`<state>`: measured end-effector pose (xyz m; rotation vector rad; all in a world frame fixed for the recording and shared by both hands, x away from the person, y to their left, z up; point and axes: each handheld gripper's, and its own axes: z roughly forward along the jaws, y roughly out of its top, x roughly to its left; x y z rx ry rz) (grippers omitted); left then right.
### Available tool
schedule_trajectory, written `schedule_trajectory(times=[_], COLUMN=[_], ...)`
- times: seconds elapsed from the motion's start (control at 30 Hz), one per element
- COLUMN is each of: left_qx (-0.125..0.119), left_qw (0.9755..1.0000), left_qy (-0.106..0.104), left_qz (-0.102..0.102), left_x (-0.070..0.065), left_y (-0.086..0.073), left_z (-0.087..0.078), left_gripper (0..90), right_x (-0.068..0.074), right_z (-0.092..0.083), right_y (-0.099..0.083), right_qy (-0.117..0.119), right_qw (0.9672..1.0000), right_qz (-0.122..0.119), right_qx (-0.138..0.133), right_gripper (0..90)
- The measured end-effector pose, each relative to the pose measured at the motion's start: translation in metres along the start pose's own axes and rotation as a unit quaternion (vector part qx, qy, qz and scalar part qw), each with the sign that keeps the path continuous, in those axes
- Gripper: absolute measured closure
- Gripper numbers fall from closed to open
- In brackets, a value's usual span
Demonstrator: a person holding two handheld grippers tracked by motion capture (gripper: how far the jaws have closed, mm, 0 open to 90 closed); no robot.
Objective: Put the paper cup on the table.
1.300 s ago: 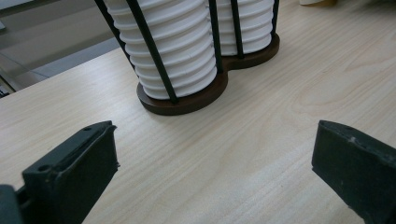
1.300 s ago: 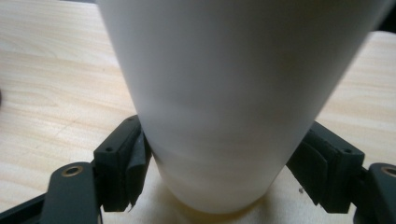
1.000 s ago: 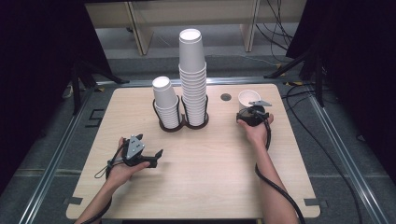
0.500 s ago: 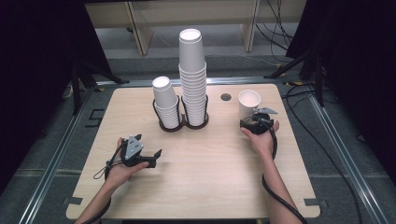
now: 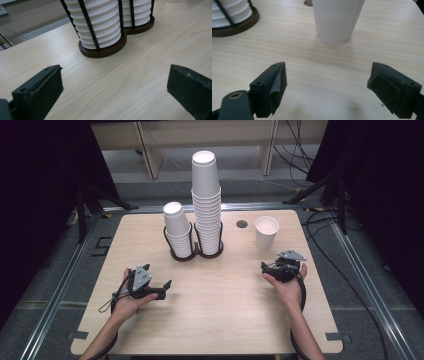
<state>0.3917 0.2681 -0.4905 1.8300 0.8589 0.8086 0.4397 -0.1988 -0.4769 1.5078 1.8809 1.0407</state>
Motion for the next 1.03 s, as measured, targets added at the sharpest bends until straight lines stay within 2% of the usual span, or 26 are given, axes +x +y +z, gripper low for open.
schedule_trajectory(times=[0.03, 0.07, 0.13, 0.17, 0.2, 0.3, 0.37, 0.43, 0.47, 0.5, 0.53, 0.57, 0.6, 0.63, 0.67, 0.7, 0.73, 0.8, 0.87, 0.9, 0.93, 0.97, 1.0, 1.03], left_qx=[0.0, 0.001, 0.004, 0.004, 0.003, 0.003, 0.003, 0.003, 0.002, 0.003, 0.002, 0.003, -0.001, 0.005, 0.005, 0.001, -0.002, 0.007, 0.004, 0.005, 0.005, 0.001, -0.002, -0.007], left_qw=[1.0, 1.0, 1.0, 1.0, 1.0, 1.0, 1.0, 1.0, 1.0, 1.0, 1.0, 1.0, 1.0, 1.0, 1.0, 1.0, 0.9999, 1.0, 1.0, 1.0, 1.0, 1.0, 0.9999, 0.9998], left_qy=[0.001, 0.001, 0.001, 0.001, 0.001, 0.002, 0.003, 0.003, 0.005, 0.005, 0.005, 0.004, 0.009, 0.004, 0.004, 0.007, 0.01, 0.005, 0.004, 0.002, -0.001, -0.004, -0.008, -0.016], left_qz=[0.0, 0.001, 0.002, 0.002, 0.003, 0.0, 0.0, 0.001, 0.001, 0.001, 0.001, 0.001, 0.001, 0.003, 0.004, 0.002, 0.001, 0.002, -0.001, -0.004, -0.007, -0.008, -0.009, -0.008], left_x=[0.0, 0.0, 0.0, 0.0, 0.0, 0.001, 0.001, 0.001, 0.001, 0.001, 0.001, 0.001, 0.001, 0.002, 0.002, 0.001, 0.001, 0.001, 0.001, 0.0, 0.0, 0.0, -0.001, -0.003], left_y=[0.0, 0.0, 0.0, 0.0, 0.0, -0.001, -0.001, -0.001, -0.001, -0.001, -0.001, -0.002, -0.002, -0.002, -0.002, -0.002, -0.002, -0.001, 0.0, 0.0, 0.0, 0.001, 0.002, 0.004], left_z=[0.0, 0.0, 0.0, -0.001, -0.001, -0.001, -0.001, -0.001, -0.001, -0.001, -0.001, -0.001, 0.0, -0.001, -0.001, 0.0, 0.0, -0.002, -0.001, -0.001, -0.001, 0.0, 0.001, 0.005], left_gripper=[0.0, 0.0, 0.0, 0.0, 0.0, 0.0, 0.0, 0.0, 0.0, 0.0, 0.0, 0.0, 0.0, 0.0, 0.0, 0.0, 0.0, 0.0, 0.0, 0.0, 0.0, 0.0, 0.0, 0.0], right_x=[0.0, 0.001, -0.001, 0.002, 0.0, 0.002, 0.003, 0.007, 0.005, 0.004, 0.006, 0.003, 0.006, 0.005, 0.007, 0.007, 0.009, 0.011, 0.013, 0.014, 0.012, 0.013, 0.011, 0.01], right_z=[-0.004, -0.007, -0.012, -0.017, -0.02, -0.029, -0.036, -0.044, -0.046, -0.049, -0.054, -0.055, -0.061, -0.061, -0.064, -0.066, -0.068, -0.072, -0.074, -0.076, -0.077, -0.077, -0.077, -0.08], right_y=[-0.003, -0.006, -0.01, -0.012, -0.014, -0.022, -0.027, -0.033, -0.036, -0.038, -0.041, -0.044, -0.047, -0.05, -0.053, -0.056, -0.058, -0.063, -0.065, -0.066, -0.066, -0.066, -0.066, -0.066], right_qy=[0.001, 0.0, 0.003, 0.01, 0.006, 0.011, 0.018, 0.025, 0.032, 0.034, 0.046, 0.046, 0.04, 0.036, 0.039, 0.034, 0.04, 0.036, 0.046, 0.044, 0.037, 0.036, 0.035, 0.031], right_qw=[0.9999, 0.9999, 0.9993, 0.9996, 0.9989, 0.9985, 0.9983, 0.9989, 0.9976, 0.9974, 0.9976, 0.9968, 0.9973, 0.9969, 0.9968, 0.9964, 0.9958, 0.9956, 0.9948, 0.9945, 0.994, 0.9944, 0.9931, 0.994], right_qz=[-0.008, -0.005, -0.031, -0.019, -0.038, -0.042, -0.043, -0.019, -0.028, -0.029, 0.002, -0.011, 0.001, -0.006, 0.007, -0.002, -0.002, -0.012, -0.006, -0.004, -0.019, -0.011, -0.017, -0.017], right_qx=[-0.007, -0.011, -0.022, -0.018, -0.026, -0.032, -0.035, -0.034, -0.054, -0.056, -0.051, -0.065, -0.061, -0.069, -0.069, -0.078, -0.082, -0.086, -0.091, -0.095, -0.101, -0.098, -0.111, -0.103], right_gripper=[15.2, 15.2, 15.2, 15.2, 15.3, 15.2, 15.2, 15.2, 15.2, 15.2, 15.1, 15.1, 15.1, 15.2, 15.1, 15.1, 15.1, 15.1, 15.1, 15.1, 15.1, 15.1, 15.1, 15.1])
